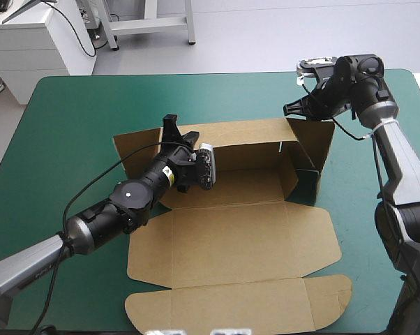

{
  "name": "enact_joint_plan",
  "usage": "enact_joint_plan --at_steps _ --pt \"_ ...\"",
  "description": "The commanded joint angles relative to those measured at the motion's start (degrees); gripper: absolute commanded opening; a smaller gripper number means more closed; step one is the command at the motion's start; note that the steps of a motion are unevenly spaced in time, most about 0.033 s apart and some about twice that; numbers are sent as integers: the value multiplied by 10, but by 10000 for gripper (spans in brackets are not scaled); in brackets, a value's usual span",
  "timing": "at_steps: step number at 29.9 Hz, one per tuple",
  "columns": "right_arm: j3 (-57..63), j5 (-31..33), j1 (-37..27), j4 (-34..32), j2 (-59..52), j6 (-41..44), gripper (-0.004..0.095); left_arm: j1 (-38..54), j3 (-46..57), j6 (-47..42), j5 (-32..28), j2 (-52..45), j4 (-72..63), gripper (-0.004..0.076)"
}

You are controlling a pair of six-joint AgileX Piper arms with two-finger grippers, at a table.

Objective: Fold the box

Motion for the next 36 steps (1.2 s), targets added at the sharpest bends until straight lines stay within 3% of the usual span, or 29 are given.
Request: enact_joint_plan --at_steps 1,16,23,36 --pt "-18 14 -4 4 -29 -16 -21 -3 -13 -9 3 -22 9 -8" --pt "-14 23 -10 32 -56 -28 -21 -3 -13 -9 31 -22 7 -8" --pt "50 23 -20 39 -97 -54 -21 -3 -13 -9 30 -21 7 -8" --pt "132 20 -29 123 -142 -109 -21 -3 -13 -9 31 -21 4 -8"
